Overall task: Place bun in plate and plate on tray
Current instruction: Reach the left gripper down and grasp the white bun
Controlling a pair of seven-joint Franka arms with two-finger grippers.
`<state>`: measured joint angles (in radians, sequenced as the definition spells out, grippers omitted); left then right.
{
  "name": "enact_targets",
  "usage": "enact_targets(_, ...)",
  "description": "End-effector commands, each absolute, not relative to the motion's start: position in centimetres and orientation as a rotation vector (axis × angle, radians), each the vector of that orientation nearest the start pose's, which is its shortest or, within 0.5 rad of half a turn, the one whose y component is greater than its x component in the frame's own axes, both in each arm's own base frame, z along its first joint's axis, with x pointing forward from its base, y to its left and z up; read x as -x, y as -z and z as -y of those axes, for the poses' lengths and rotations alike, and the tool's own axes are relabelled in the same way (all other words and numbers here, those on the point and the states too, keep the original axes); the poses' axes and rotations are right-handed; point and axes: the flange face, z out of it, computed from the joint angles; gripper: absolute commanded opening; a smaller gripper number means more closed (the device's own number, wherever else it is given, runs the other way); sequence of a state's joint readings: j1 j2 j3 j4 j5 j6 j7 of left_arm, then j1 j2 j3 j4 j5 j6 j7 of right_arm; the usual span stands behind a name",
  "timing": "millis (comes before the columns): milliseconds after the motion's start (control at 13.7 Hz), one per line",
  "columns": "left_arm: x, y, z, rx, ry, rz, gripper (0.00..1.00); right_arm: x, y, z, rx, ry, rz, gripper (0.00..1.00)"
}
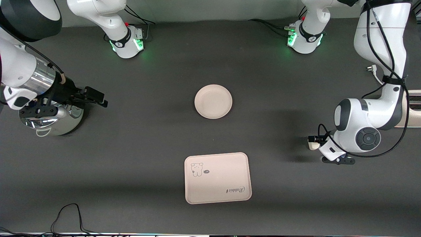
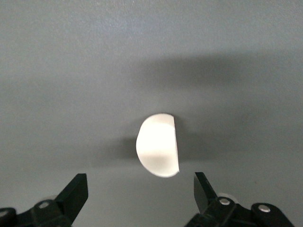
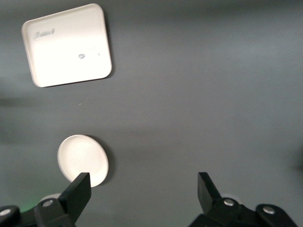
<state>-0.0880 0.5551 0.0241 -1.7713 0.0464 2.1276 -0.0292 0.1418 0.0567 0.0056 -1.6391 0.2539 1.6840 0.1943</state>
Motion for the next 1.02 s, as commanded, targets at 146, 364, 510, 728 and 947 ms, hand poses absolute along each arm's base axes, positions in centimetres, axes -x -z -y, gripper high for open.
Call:
enact_targets(146,-63.0,-20.4,4.1,3.071,-0.241,-0.100,1.00,-58.2,-54.2,-13.1,2.769,-0.193,-0.121,1.00)
enact_targets(364,-63.1,-20.2,3.6,3.076,-0.231,-0.096,0.99,-60.0,-48.5,-16.8,2.748,-0.341,-0.077,1.00)
enact_targets(510,-63.1,-20.1,3.5,3.079,-0.233,-0.086,0.99,-60.7,-46.3,-16.6,2.751,-0.383,-0.087,1.00)
enact_targets(728,-63.0,-19.4,3.5,3.083,-0.248,-0.064,0.99,-61.4,-43.7,-14.8,2.730,-0.398,0.051,1.00)
enact_targets(947,-62.9,-19.2,3.6,3.116,-0.260,-0.013,0.95,-60.6,-41.7,-15.1,2.543,-0.478,-0.061,1.00)
